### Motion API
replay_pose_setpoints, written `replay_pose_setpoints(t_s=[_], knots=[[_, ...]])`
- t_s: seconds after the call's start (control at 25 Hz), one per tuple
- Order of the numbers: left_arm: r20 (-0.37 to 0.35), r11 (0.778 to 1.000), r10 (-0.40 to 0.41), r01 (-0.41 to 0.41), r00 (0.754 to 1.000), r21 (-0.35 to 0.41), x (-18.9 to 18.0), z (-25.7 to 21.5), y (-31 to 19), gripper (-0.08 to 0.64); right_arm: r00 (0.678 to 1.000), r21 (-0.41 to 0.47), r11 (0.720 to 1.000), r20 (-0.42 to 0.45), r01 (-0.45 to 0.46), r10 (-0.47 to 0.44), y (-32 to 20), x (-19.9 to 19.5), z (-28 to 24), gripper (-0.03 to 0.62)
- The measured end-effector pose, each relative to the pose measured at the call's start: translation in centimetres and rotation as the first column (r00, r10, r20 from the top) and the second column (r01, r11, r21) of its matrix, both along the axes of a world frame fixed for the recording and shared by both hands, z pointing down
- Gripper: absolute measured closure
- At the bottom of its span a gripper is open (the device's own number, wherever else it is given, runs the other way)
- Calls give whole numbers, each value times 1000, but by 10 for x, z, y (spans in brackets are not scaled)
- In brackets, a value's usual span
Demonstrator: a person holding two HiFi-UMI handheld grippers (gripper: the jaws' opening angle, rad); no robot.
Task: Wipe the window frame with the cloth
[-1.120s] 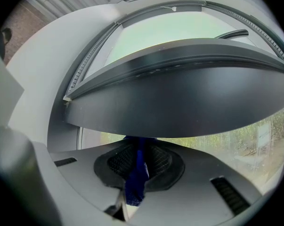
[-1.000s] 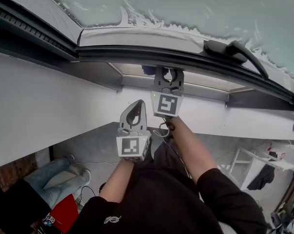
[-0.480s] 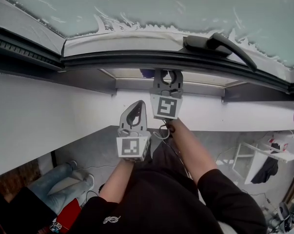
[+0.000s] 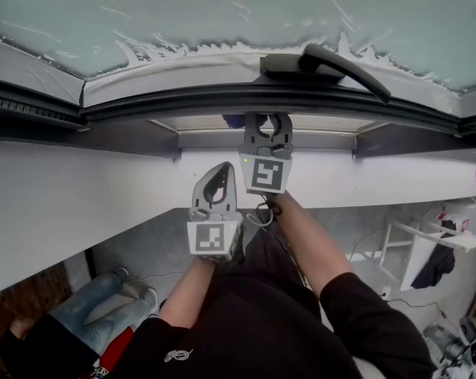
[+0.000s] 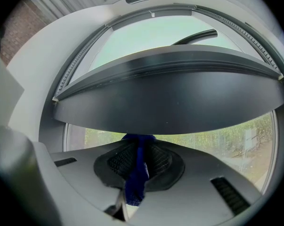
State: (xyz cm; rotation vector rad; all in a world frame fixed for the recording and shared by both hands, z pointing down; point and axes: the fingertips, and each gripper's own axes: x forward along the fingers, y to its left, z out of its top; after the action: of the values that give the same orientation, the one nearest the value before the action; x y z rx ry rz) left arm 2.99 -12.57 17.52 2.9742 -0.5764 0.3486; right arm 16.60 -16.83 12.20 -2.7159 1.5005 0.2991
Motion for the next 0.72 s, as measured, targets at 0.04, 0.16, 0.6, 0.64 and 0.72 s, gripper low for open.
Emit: replay_pose_setpoints(t_s=[0.04, 0.16, 0.6, 0.64, 0.72], knots=[[3, 1000, 6, -6, 1000, 0, 2, 0, 2, 555, 1000, 1, 1000, -2, -4, 4, 3, 2, 0, 569], [8, 1000, 22, -22, 1000, 2, 9, 0, 10, 555, 1000, 4, 1000, -3, -12, 12, 10, 8, -1, 569], [24, 998, 55, -55, 998, 11, 26, 0, 26, 555, 999, 23, 999, 22, -49, 49, 35, 31, 1, 569], [24, 998, 59, -59, 998, 12, 28, 0, 28, 555, 999, 21, 999, 17, -50, 50, 37, 33, 0, 569], [22, 997, 70, -70, 997, 15, 33, 0, 32, 555, 999, 13, 999, 8, -51, 51, 40, 36, 1, 569]])
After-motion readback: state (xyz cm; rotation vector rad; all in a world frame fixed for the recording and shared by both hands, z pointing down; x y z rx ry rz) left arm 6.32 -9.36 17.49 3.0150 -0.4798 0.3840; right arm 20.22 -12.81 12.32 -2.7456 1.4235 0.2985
